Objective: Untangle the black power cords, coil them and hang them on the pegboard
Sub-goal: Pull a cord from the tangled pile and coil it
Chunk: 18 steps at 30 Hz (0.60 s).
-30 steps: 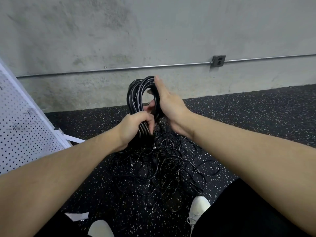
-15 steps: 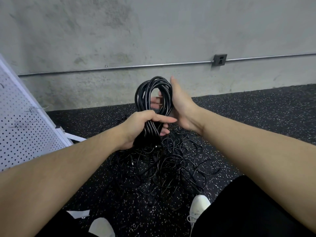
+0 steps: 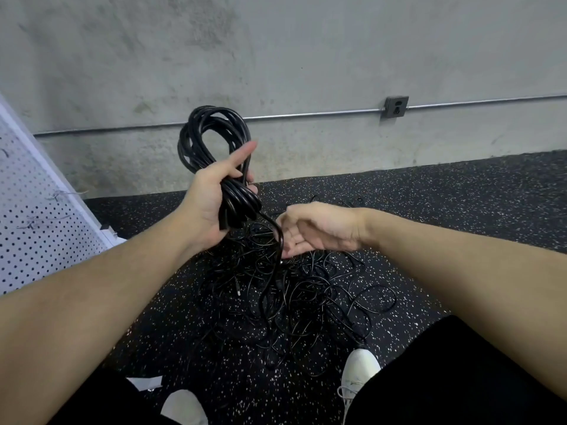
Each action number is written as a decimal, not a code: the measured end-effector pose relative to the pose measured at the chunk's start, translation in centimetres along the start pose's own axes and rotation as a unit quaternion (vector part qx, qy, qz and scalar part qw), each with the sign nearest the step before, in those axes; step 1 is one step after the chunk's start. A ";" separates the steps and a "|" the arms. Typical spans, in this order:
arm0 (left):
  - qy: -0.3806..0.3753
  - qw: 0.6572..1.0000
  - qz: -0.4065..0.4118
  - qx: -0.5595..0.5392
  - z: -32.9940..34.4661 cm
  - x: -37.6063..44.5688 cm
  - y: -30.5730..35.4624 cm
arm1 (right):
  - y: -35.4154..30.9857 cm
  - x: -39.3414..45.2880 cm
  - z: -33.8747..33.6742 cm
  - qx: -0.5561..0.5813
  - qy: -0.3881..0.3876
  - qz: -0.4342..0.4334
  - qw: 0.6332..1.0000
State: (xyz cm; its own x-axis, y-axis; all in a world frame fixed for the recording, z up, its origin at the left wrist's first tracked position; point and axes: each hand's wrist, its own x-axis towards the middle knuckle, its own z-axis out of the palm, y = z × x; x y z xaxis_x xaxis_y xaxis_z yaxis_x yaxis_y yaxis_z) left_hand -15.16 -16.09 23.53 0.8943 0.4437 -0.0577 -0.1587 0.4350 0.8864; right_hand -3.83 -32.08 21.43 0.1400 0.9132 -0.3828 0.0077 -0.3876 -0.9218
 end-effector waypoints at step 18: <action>0.159 0.918 0.089 0.352 -0.6 -0.3 0.1 | -0.1 -1.9 -1.7 -0.181 0.095 0.004 0.979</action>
State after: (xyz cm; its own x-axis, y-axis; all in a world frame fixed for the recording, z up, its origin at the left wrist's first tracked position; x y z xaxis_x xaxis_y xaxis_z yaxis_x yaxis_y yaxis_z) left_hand -15.71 -15.76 23.37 0.6954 0.7136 0.0854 0.1191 -0.2316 0.9655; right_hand -2.44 -33.95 22.33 0.3228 0.8832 -0.3403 0.3517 -0.4457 -0.8232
